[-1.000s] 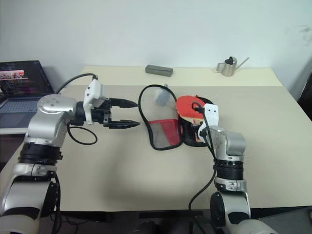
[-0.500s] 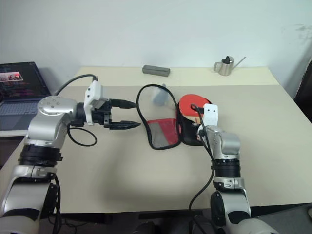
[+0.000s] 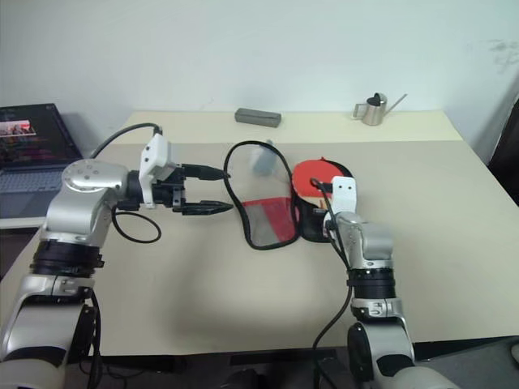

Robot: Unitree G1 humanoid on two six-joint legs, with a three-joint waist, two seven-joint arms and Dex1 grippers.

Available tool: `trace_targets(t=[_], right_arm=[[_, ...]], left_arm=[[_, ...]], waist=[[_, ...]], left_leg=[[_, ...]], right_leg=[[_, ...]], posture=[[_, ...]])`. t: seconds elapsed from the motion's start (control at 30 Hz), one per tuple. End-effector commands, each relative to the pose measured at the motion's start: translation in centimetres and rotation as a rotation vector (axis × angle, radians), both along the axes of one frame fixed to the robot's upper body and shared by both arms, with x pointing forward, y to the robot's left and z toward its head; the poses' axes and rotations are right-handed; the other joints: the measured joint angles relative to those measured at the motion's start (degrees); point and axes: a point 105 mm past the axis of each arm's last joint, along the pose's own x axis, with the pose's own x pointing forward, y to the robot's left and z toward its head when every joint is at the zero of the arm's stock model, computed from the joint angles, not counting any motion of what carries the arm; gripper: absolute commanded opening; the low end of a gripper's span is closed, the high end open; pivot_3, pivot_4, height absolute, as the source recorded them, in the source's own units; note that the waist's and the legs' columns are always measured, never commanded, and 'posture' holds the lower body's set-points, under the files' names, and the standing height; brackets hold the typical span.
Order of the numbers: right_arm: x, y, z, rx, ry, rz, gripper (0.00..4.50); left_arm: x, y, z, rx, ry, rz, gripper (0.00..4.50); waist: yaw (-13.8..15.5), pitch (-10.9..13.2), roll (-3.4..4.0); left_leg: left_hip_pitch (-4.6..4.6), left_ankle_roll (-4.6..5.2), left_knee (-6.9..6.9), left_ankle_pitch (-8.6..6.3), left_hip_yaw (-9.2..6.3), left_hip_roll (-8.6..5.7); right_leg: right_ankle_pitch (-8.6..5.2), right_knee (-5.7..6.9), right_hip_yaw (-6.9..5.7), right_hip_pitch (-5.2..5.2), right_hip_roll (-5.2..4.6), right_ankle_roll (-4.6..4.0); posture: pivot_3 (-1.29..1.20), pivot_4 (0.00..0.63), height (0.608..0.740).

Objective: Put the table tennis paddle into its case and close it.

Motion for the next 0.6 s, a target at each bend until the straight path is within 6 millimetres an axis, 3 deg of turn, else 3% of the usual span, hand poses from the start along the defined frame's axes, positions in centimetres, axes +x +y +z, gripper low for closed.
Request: trace_targets(t=[0.03, 0.17, 0.3, 0.37, 0.47, 0.6], right_arm=[[0.3, 0.5, 2.3, 0.012, -0.085, 0.006, 2.27], [0.2, 0.8, 2.9, 0.022, -0.097, 0.014, 3.59], [0.2, 0.9, 4.2, 0.046, -0.133, 0.011, 3.59], [-0.3, 1.0, 6.3, 0.071, -0.192, 0.02, 3.59], [-1.3, 1.4, 8.8, 0.082, -0.275, 0.09, 3.59], [-3.3, 0.8, 9.8, 0.049, -0.328, 0.214, 3.59]], left_arm=[[0.0, 0.3, 1.4, -0.014, -0.062, 0.012, 3.74], [0.1, 0.3, 1.4, -0.018, -0.065, 0.016, 3.74], [0.1, 0.3, 1.4, -0.023, -0.066, 0.018, 3.74], [0.2, 0.4, 1.4, -0.031, -0.066, 0.023, 3.74], [0.5, 0.8, 1.5, -0.044, -0.068, 0.053, 3.74], [1.3, 1.8, 1.4, -0.072, -0.077, 0.129, 3.74]], waist=[[0.0, 0.0, 0.0], [0.1, 0.0, 0.0], [0.1, 0.0, 0.0], [0.1, 0.0, 0.0], [0.1, 0.0, 0.0], [0.2, 0.0, 0.0]], left_leg=[[0.0, 0.0, 0.0, 0.0, 0.0, 0.0], [0.0, 0.0, 0.0, 0.0, 0.0, -0.01], [0.0, 0.0, 0.0, 0.0, -0.01, 0.0], [0.0, 0.0, 0.0, 0.0, -0.02, 0.0], [0.0, 0.0, 0.0, 0.0, -0.02, 0.0], [0.0, 0.01, 0.0, -0.01, -0.06, 0.0]], right_leg=[[0.0, 0.0, 0.0, 0.0, 0.0, 0.0], [0.0, 0.0, -0.01, 0.01, 0.0, 0.0], [0.0, 0.0, -0.01, 0.0, -0.01, 0.0], [0.0, 0.01, -0.01, 0.0, -0.01, 0.0], [0.0, 0.0, -0.01, 0.0, -0.01, 0.0], [0.0, -0.01, -0.05, 0.02, -0.01, 0.0]], posture=[[0.0, 0.15, 0.74], [0.0, 0.15, 0.74], [0.0, 0.15, 0.74], [0.0, 0.15, 0.74], [0.0, 0.15, 0.74], [0.0, 0.15, 0.74]])
